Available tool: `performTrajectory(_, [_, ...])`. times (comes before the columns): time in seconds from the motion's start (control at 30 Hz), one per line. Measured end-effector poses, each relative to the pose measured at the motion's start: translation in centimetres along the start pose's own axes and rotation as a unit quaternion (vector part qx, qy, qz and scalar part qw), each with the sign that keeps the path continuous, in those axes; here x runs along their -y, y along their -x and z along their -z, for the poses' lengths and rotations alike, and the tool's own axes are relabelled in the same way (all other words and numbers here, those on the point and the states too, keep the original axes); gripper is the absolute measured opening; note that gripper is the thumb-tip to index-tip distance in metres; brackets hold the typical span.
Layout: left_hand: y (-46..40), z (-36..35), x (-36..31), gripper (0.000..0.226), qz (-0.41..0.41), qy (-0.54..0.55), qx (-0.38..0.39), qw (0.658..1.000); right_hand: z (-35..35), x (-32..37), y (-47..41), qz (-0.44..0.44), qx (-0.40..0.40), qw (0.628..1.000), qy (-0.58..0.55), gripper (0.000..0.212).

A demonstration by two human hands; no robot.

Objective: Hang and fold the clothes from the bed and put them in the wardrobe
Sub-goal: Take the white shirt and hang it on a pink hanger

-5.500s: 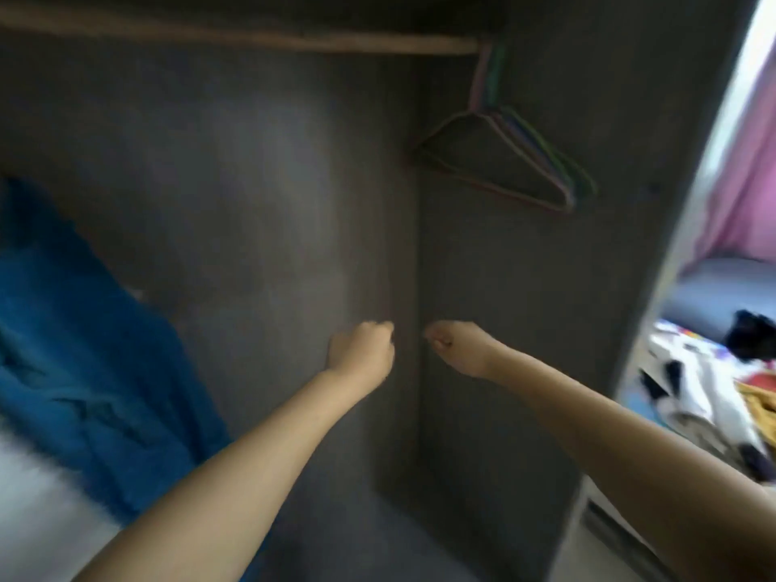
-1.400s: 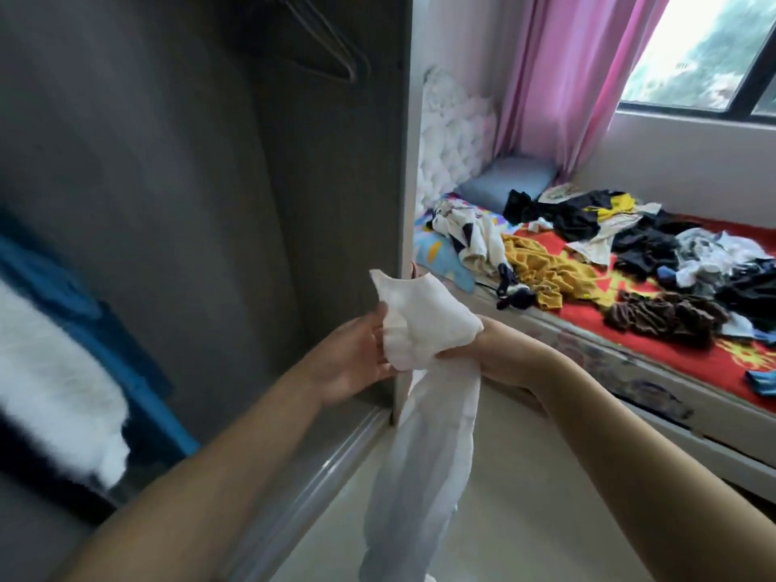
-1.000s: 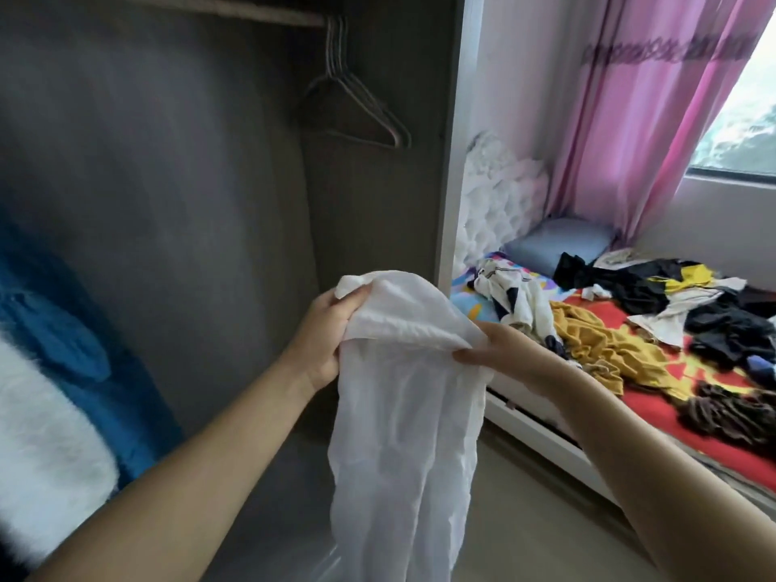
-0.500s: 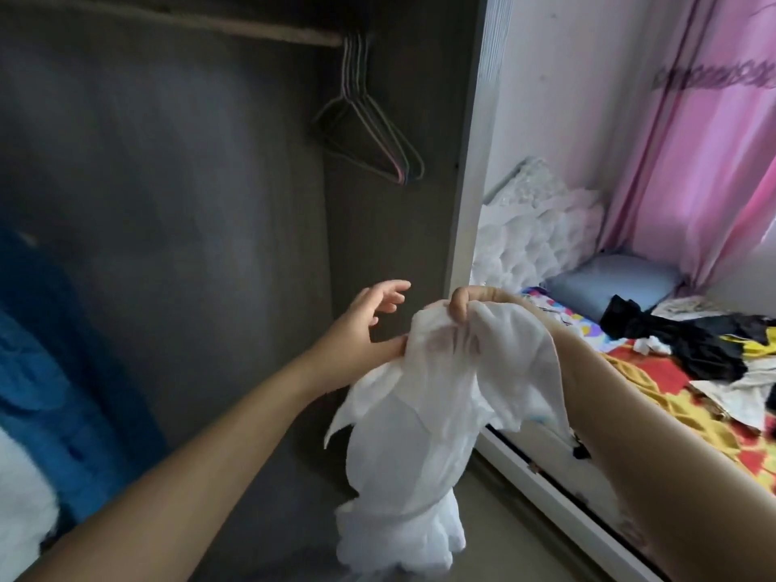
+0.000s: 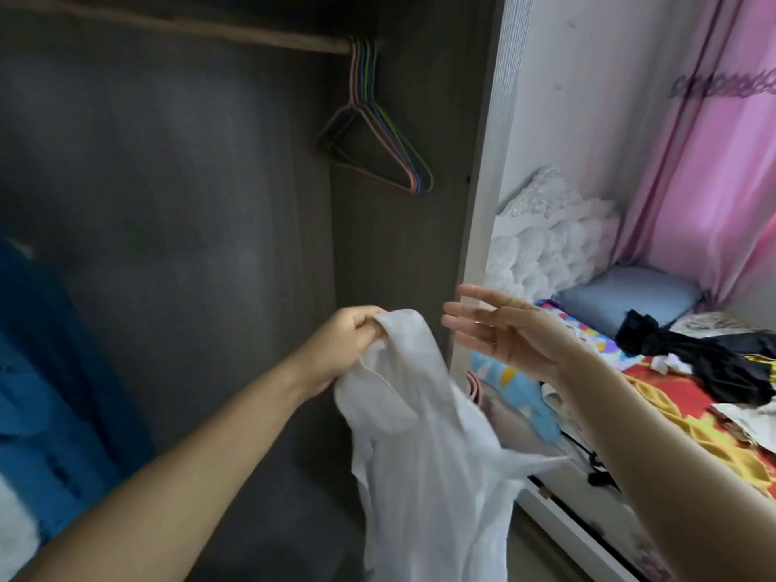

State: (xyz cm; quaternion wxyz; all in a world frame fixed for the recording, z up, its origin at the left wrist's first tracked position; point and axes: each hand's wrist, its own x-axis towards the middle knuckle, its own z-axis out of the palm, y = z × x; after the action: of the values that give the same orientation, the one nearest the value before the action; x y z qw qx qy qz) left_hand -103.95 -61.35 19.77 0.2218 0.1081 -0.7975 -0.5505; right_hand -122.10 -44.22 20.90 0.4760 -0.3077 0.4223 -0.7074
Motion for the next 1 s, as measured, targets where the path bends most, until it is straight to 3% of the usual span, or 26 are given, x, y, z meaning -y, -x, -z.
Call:
performTrajectory(0.07, [-0.6, 0.6, -0.2, 0.027, 0.020, 0.020, -0.019, 0.999, -0.5, 0.0, 0.2, 0.004, -0.019, 0.997, 0.069, 0.034])
performTrajectory(0.13, [-1.0, 0.7, -0.7, 0.026, 0.049, 0.042, -0.026, 0.998, -2.0, -0.3, 0.2, -0.018, 0.016, 0.974, 0.226, 0.034])
performTrajectory(0.17, [-1.3, 0.7, -0.8, 0.024, 0.064, 0.068, -0.027, 0.995, -3.0, -0.7, 0.1, -0.033, 0.042, 0.939, 0.339, 0.036])
performTrajectory(0.23, [-1.7, 0.6, -1.5, 0.023, 0.090, 0.127, -0.025, 0.987, -5.4, -2.5, -0.2, -0.041, 0.082, 0.817, 0.570, 0.034])
performTrajectory(0.27, [-1.8, 0.5, -1.7, 0.024, 0.095, 0.144, -0.022, 0.985, -6.0, -3.8, -0.7, -0.022, 0.074, 0.760, 0.645, 0.031])
performTrajectory(0.3, [-1.9, 0.5, -2.0, 0.024, 0.100, 0.153, -0.018, 0.983, -6.6, -4.9, -1.1, -0.006, 0.042, 0.736, 0.676, 0.025])
performTrajectory(0.37, [-2.0, 0.6, -2.3, 0.021, 0.109, 0.146, 0.000, 0.983, -7.1, -6.2, -1.8, 0.004, -0.038, 0.753, 0.657, 0.015])
performTrajectory(0.47, [-1.8, 2.1, -2.8, 0.011, 0.120, 0.061, 0.058, 0.989, -5.9, -5.7, -2.8, 0.038, -0.120, 0.769, 0.626, 0.027])
performTrajectory(0.57, [-1.5, 5.0, -3.0, 0.017, 0.142, -0.071, 0.119, 0.980, -4.2, -3.3, -3.0, 0.039, -0.106, 0.855, 0.506, 0.023])
performTrajectory(0.67, [-1.0, 7.5, -3.2, 0.019, 0.174, -0.082, 0.136, 0.972, -2.6, -0.9, -2.8, 0.009, -0.048, 0.931, 0.362, 0.025])
performTrajectory(0.87, [-1.2, 9.5, -3.3, 0.024, 0.165, -0.083, 0.071, 0.980, -2.2, 1.3, -3.0, -0.041, 0.022, 0.920, 0.389, 0.041])
performTrajectory(1.0, [-1.0, 10.3, -2.6, 0.022, 0.173, -0.008, 0.068, 0.983, -2.5, 1.9, -2.6, -0.040, 0.029, 0.921, 0.386, 0.039])
